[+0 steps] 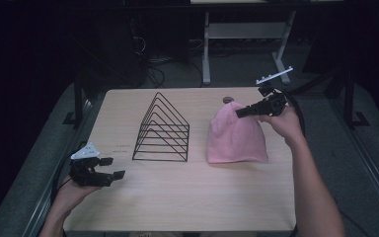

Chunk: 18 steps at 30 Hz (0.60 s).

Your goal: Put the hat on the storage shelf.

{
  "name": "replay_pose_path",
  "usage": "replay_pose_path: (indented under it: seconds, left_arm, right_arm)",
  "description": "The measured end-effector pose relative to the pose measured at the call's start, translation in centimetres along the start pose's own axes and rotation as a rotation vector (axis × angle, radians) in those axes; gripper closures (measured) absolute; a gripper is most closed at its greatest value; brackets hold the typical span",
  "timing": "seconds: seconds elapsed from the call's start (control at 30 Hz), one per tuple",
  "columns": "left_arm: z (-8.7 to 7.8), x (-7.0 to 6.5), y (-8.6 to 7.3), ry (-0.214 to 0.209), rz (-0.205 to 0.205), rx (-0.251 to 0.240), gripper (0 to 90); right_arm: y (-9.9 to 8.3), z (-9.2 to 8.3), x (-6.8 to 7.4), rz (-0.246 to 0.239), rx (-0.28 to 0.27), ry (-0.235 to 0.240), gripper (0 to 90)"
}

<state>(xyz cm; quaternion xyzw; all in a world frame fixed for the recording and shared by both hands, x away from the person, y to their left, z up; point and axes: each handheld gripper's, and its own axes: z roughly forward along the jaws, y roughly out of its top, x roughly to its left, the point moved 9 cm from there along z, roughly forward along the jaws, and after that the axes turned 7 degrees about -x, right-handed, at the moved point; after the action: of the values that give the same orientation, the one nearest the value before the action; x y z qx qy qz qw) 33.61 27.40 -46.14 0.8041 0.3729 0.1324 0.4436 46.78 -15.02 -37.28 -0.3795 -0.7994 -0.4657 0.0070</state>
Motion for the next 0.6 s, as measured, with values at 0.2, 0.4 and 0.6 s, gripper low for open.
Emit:
replay_pose_path:
  seconds: [0.2, 0.4, 0.6]
  left_arm:
    - [-0.5, 0.2, 1.4, -0.026, 0.037, 0.01, 24.0]
    - [-0.9, 0.2, 3.3, -0.064, 0.053, -0.011, 24.0]
    - [-1.4, 0.4, 5.0, -0.073, 0.071, -0.022, 23.9]
  right_arm:
    - [1.6, -0.8, 1.0, -0.042, -0.006, -0.008, 80.1]
    - [3.4, -1.7, 1.9, -0.065, -0.031, -0.013, 80.0]
    - [4.5, -2.3, 2.6, -0.088, -0.053, -0.01, 80.0]
